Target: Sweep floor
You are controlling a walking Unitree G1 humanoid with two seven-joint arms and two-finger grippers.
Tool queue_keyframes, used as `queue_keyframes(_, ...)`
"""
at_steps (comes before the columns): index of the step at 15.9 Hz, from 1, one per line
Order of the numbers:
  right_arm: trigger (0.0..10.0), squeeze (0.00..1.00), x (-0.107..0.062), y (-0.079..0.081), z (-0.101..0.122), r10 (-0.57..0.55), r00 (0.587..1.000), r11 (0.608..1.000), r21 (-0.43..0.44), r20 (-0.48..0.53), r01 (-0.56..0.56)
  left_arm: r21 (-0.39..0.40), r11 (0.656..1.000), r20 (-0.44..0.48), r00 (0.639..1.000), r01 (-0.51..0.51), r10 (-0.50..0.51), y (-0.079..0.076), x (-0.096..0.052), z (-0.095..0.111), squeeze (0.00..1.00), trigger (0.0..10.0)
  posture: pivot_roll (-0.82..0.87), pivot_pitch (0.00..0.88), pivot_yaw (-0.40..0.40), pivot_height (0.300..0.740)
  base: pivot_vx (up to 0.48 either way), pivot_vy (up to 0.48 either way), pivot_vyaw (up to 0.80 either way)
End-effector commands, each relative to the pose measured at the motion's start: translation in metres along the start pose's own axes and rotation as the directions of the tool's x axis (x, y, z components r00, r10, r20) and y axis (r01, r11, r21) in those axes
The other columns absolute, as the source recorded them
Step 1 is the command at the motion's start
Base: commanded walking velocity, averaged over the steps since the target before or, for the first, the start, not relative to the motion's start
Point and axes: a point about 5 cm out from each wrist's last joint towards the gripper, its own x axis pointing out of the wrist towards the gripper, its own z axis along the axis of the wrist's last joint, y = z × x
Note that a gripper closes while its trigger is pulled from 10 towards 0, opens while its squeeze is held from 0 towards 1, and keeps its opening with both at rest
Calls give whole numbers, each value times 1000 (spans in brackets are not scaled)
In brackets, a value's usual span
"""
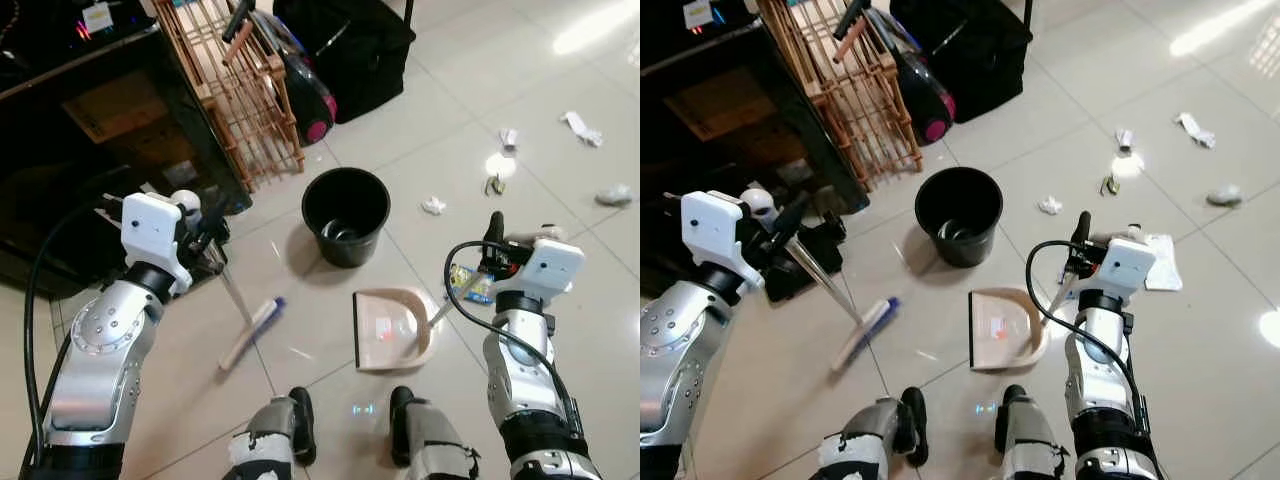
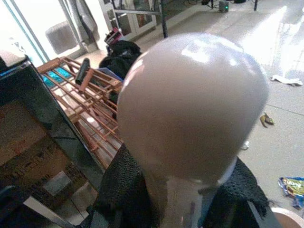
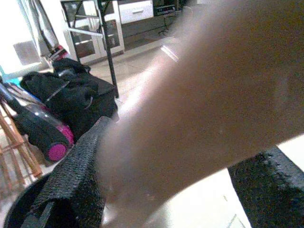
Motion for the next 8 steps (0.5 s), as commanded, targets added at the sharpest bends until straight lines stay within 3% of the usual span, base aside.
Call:
queue_keyframes(1, 10000, 0, -10, -1, -14, 1, 997, 1000, -23, -72, -3, 24, 999, 2, 1000, -24, 24, 6, -6, 1, 0, 10000, 118, 228, 119, 740, 0, 0, 0)
queue_keyframes(5, 10000, 0, -5, -4, -18, -23, 992, 999, -25, -121, 20, 29, 1000, 2, 1000, -8, 8, 0, -5, -1, 0, 10000, 127, 241, 121, 740, 0, 0, 0)
queue_keyframes(8, 10000, 0, -2, -4, -12, -11, 996, 999, -36, -84, 8, 31, 999, -1, 1000, -12, 12, 1, -8, -2, 0, 10000, 128, 242, 120, 740, 0, 0, 0)
